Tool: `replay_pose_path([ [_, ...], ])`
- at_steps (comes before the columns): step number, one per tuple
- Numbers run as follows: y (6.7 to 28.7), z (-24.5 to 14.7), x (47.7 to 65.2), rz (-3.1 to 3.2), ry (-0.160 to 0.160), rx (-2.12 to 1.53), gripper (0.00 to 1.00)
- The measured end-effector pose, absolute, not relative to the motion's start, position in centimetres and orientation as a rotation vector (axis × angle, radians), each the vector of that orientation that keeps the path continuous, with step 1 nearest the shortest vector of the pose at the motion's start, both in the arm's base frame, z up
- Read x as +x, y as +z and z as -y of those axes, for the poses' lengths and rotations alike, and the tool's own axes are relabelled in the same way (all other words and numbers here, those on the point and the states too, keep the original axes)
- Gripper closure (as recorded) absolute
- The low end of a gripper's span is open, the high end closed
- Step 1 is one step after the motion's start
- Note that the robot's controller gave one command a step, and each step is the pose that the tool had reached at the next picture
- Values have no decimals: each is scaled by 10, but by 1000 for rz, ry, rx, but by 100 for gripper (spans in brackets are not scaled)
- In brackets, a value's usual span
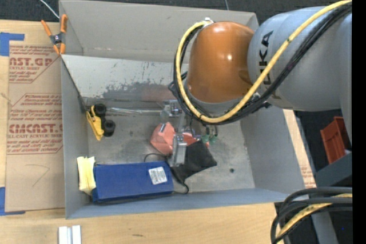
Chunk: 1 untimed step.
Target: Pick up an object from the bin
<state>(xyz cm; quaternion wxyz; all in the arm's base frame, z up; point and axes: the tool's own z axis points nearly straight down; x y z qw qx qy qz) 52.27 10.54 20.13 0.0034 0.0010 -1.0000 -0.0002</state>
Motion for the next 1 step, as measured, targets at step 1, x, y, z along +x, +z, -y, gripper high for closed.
replay_pose_path([
  [1,206,-105,524,3143,-2,0,0],
])
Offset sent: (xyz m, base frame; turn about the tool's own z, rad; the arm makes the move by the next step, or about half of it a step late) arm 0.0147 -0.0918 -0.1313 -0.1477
